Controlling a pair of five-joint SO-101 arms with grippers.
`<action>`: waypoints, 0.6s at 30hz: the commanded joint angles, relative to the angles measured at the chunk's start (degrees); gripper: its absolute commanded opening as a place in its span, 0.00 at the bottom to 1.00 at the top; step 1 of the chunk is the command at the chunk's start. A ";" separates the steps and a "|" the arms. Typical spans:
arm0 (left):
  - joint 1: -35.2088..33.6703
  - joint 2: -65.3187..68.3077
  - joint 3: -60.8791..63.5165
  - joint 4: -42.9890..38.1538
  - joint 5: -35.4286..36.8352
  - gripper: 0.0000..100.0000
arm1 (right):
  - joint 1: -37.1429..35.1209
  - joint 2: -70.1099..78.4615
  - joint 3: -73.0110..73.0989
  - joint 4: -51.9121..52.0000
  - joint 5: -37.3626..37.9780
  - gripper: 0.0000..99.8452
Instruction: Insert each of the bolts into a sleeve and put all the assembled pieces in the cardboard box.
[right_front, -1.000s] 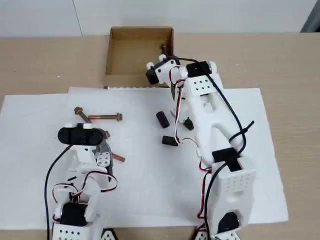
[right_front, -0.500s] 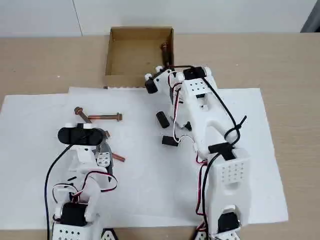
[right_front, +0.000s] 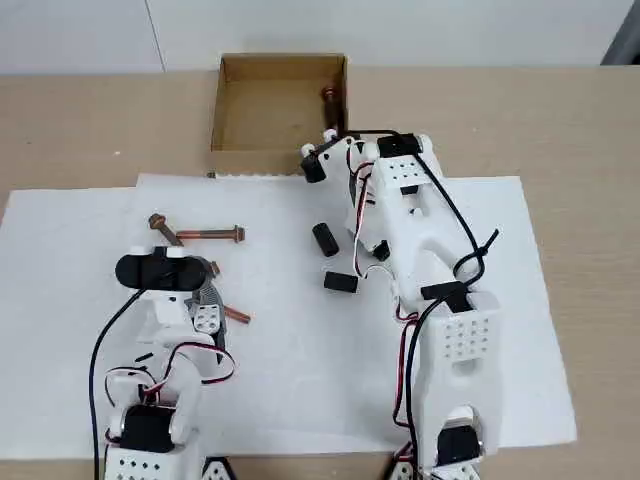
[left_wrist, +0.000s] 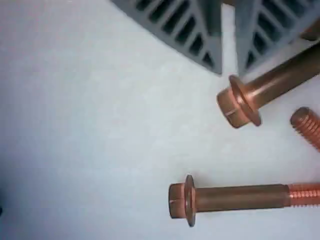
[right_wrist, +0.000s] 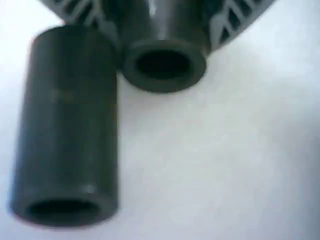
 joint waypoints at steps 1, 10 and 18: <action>-0.09 -0.62 -0.22 -1.49 -0.18 0.01 | 0.48 -3.82 -0.79 -0.13 0.26 0.01; -0.09 -0.62 -0.22 -1.49 -0.18 0.01 | -0.48 -18.77 -0.79 6.37 0.09 0.01; -0.18 -0.53 -0.22 -1.49 -0.18 0.01 | -0.48 -34.07 -0.35 8.92 -5.01 0.00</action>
